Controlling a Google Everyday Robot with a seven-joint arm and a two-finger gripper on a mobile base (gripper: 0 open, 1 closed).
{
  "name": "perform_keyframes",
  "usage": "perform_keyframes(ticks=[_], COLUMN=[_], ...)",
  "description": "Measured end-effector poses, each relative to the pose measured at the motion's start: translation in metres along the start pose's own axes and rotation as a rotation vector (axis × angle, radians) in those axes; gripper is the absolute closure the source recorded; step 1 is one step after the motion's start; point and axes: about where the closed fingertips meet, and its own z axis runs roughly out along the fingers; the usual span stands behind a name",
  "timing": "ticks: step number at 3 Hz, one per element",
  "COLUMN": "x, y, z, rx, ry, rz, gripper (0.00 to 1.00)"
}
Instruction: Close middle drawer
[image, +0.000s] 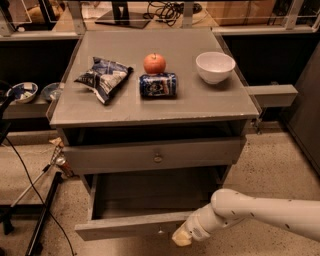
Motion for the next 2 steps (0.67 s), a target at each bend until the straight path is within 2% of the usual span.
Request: perform_keyframes(ticks=[1, 2], x=[-0.0075, -0.0075], y=[-0.0004, -0.0004], z=[0.0035, 0.0035], rx=[0.003, 0.003], ry=[-0.029, -0.029], rz=[-0.032, -0.032], gripper=[1.0, 1.0])
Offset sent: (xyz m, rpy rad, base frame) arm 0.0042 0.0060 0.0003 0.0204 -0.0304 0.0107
